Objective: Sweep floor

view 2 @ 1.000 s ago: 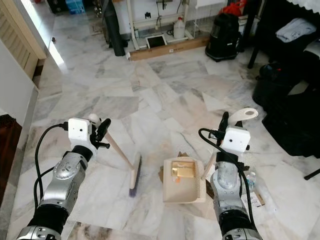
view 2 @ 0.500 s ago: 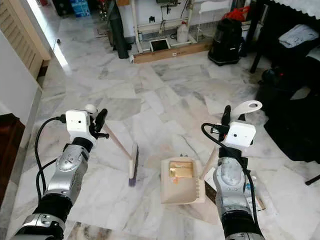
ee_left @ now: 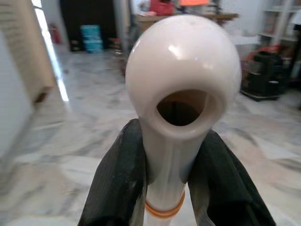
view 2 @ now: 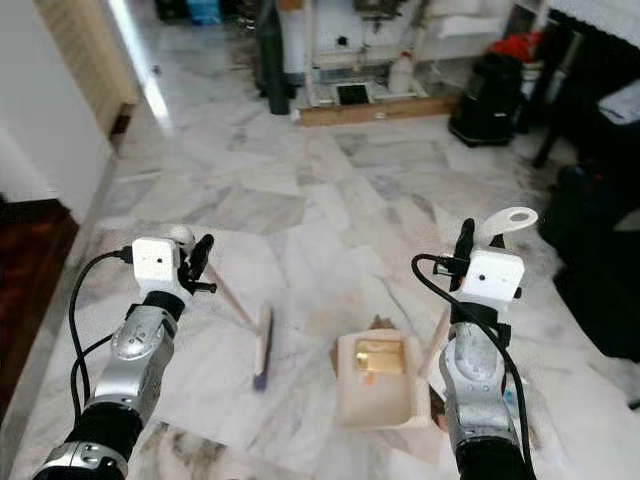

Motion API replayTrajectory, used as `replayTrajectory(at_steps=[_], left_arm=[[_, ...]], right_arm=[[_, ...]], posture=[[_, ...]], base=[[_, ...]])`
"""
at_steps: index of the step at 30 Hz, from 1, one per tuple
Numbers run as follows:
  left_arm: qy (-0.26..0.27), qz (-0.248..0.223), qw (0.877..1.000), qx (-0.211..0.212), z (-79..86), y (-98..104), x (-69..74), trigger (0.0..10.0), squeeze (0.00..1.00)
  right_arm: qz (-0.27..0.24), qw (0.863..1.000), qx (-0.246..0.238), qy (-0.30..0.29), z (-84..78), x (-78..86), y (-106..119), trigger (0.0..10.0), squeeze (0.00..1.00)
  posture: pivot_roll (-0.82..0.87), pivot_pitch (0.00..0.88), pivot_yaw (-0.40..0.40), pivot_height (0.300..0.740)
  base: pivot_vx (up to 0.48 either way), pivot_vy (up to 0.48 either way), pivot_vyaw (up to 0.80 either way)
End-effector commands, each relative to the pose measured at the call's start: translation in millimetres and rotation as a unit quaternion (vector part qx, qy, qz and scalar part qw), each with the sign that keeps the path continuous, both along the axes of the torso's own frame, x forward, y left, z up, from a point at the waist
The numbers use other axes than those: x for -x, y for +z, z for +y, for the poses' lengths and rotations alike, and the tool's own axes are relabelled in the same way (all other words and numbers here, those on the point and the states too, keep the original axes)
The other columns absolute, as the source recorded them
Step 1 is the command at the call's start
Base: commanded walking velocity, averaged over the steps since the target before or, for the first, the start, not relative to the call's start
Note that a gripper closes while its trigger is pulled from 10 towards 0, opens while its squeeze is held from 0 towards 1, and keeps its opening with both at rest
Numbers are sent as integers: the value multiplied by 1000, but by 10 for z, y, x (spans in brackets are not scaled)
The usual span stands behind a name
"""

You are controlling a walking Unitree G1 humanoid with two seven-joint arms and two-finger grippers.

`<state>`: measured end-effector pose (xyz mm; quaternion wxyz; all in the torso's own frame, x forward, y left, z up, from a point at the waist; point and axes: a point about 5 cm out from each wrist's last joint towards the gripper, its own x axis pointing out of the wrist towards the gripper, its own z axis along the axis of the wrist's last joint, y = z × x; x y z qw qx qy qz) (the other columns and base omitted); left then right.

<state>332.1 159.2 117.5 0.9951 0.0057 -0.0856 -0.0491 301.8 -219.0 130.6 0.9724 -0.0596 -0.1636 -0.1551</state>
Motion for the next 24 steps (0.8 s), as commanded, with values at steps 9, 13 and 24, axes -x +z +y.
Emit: replayTrajectory(at_steps=[9, 13, 24], left_arm=[[12, -79, 996, -48, 160, 281, 259, 10000, 0], [18, -79, 995, -61, 225, 298, 326, 10000, 0], [31, -72, 995, -58, 225, 349, 336, 10000, 0]], right_arm=[[-27, 999, 24, 20, 37, 217, 168, 10000, 0], [-24, 999, 27, 25, 38, 292, 176, 10000, 0], [-25, 999, 23, 23, 46, 305, 274, 10000, 0]], posture=[[-31, 0, 41, 740], [-20, 0, 44, 740], [-23, 0, 59, 740]], base=[[0, 0, 800], [0, 0, 800], [0, 0, 800]])
